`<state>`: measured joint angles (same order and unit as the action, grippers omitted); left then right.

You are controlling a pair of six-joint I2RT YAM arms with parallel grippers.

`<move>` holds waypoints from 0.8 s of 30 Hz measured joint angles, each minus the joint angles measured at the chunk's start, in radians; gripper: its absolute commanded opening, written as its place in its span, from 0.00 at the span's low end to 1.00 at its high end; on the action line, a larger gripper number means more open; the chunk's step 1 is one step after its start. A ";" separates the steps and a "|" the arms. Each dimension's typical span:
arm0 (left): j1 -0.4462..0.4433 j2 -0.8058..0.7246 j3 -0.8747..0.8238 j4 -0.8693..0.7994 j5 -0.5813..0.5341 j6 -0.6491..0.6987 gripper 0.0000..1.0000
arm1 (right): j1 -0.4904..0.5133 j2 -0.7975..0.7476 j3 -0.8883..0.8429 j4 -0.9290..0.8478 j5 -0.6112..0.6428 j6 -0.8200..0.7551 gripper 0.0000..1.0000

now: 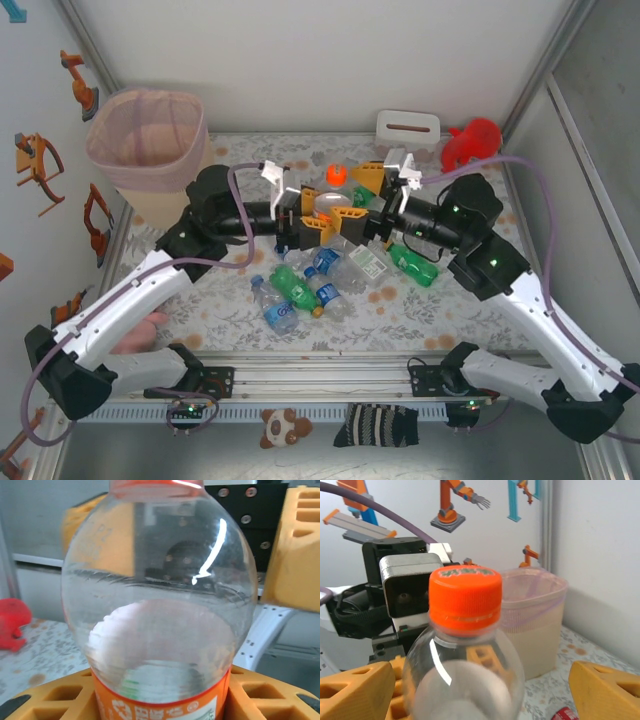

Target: Put the plastic bottles in the bin

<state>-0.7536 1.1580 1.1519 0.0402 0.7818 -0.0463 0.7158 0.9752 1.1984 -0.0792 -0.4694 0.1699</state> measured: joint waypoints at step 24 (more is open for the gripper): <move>0.628 0.131 0.473 -0.619 -0.438 0.163 0.50 | 0.000 -0.043 0.028 -0.344 0.371 -0.021 0.87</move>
<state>-0.1261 1.2888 1.6253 -0.5789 0.3435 0.1169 0.7162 0.9321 1.2263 -0.4232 -0.0982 0.1490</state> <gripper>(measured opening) 0.502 0.868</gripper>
